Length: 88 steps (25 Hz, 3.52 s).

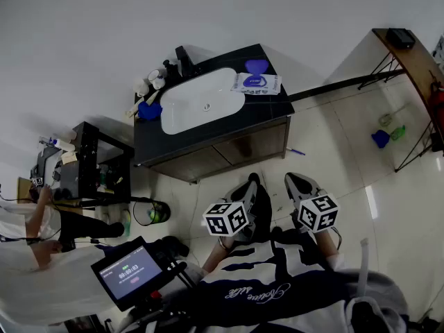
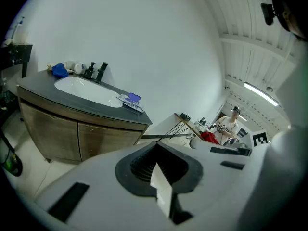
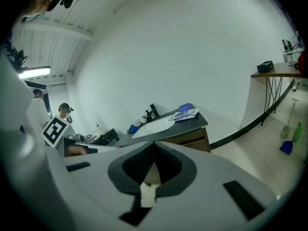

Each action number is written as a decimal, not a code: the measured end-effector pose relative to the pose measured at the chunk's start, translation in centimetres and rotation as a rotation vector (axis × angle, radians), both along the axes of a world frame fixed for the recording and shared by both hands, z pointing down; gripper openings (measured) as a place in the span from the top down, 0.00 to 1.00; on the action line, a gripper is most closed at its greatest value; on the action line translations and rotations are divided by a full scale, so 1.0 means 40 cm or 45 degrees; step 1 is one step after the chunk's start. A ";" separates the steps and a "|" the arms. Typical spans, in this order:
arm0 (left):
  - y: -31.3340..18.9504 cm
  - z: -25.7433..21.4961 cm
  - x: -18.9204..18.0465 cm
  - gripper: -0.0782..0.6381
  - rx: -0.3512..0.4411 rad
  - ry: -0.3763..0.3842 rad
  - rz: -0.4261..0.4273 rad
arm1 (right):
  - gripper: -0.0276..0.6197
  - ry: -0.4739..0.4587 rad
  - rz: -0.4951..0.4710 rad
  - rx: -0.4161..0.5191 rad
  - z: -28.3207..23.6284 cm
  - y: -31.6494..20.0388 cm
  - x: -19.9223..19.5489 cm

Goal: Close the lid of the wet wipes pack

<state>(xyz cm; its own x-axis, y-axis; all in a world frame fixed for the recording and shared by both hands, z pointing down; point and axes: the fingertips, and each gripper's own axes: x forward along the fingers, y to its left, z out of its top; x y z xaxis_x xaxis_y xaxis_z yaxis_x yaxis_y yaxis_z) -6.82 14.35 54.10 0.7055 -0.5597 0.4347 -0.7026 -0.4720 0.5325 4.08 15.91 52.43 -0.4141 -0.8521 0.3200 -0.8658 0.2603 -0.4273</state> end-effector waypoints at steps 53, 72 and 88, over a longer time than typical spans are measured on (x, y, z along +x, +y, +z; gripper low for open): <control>-1.086 0.335 0.162 0.89 -0.379 -0.185 -0.102 | 0.96 0.288 -0.245 -0.269 0.215 -1.242 0.286; -1.092 0.349 0.151 0.89 -0.375 -0.194 -0.135 | 0.96 0.201 -0.508 -0.283 0.246 -1.241 0.161; -1.029 0.265 0.029 0.89 -0.313 -0.180 -0.165 | 0.96 0.527 -0.596 -0.435 0.317 -1.136 0.038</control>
